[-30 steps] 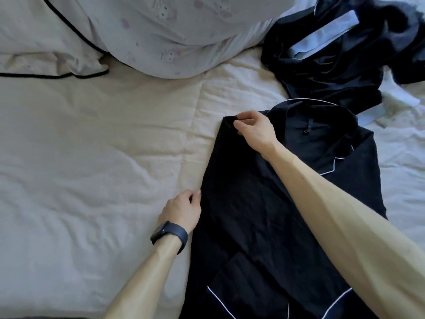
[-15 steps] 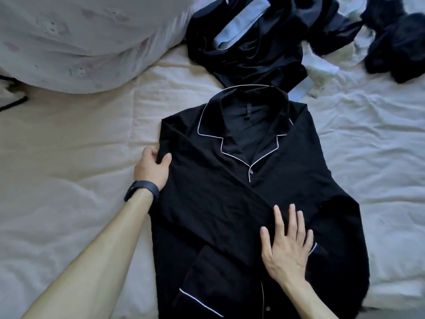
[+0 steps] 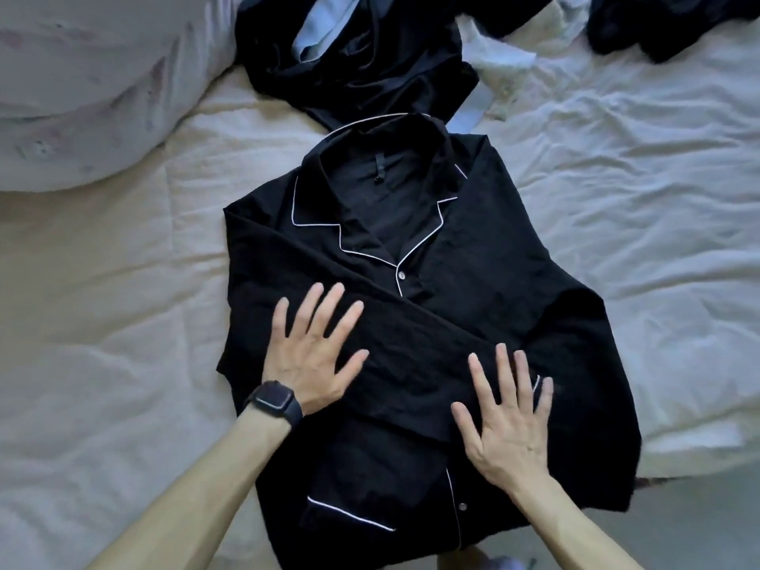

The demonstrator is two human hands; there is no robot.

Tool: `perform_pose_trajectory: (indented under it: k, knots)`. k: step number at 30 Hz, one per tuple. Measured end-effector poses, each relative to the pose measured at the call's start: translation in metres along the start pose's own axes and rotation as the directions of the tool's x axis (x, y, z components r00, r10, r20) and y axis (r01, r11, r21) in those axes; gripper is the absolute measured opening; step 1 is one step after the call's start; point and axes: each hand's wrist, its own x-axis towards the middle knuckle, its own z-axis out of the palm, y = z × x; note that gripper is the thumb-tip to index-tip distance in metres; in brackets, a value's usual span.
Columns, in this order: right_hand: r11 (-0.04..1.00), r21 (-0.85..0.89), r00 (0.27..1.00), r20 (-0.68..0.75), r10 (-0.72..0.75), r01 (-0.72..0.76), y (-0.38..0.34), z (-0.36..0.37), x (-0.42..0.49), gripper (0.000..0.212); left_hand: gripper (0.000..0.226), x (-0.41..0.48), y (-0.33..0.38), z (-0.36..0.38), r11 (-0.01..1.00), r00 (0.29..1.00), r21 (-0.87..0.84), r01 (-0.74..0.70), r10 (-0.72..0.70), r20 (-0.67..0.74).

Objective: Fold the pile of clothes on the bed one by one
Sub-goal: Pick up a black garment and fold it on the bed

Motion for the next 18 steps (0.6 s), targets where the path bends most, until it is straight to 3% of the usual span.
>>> perform_pose_trajectory:
  k: [2, 6, 8, 11, 13, 14, 16, 18]
  knots:
    - [0.996, -0.034, 0.996, 0.027, -0.086, 0.087, 0.000, 0.005, -0.008, 0.074, 0.074, -0.021, 0.013, 0.019, 0.996, 0.987, 0.040, -0.086, 0.079, 0.143]
    - [0.994, -0.101, 0.981, 0.189, 0.054, -0.035, 0.021, 0.019, -0.011, 0.077, 0.081, -0.037, 0.003, 0.046, 0.994, 0.958, 0.105, 0.026, -0.054, 0.281]
    - [0.996, -0.090, 0.967, 0.250, 0.037, -0.015, 0.027, 0.019, -0.010, 0.077, 0.081, -0.038, 0.004, 0.045, 0.991, 0.946, 0.124, 0.044, -0.081, 0.314]
    - [1.000, 0.018, 0.974, 0.228, 0.016, -0.021, 0.036, 0.000, -0.017, 0.078, 0.078, -0.057, 0.021, 0.030, 0.985, 0.951, 0.058, 0.163, -0.172, 0.255]
    - [0.968, 0.170, 0.979, 0.122, 0.163, -0.182, 0.052, -0.018, -0.035, 0.080, 0.076, -0.095, 0.041, 0.020, 0.908, 0.912, -0.117, 0.401, -0.385, 0.138]
    - [0.922, 0.253, 0.956, 0.086, 0.280, -0.293, 0.066, -0.025, -0.045, 0.083, 0.076, -0.120, 0.053, 0.018, 0.820, 0.849, -0.224, 0.526, -0.523, 0.079]
    - [0.759, 0.399, 0.849, 0.110, 0.518, -0.515, 0.097, -0.035, -0.066, 0.095, 0.077, -0.173, 0.079, 0.017, 0.587, 0.643, -0.415, 0.695, -0.766, -0.005]
    - [0.573, 0.483, 0.726, 0.224, 0.650, -0.662, 0.130, -0.036, -0.084, 0.108, 0.080, -0.222, 0.106, 0.026, 0.321, 0.409, -0.543, 0.776, -0.911, 0.045]
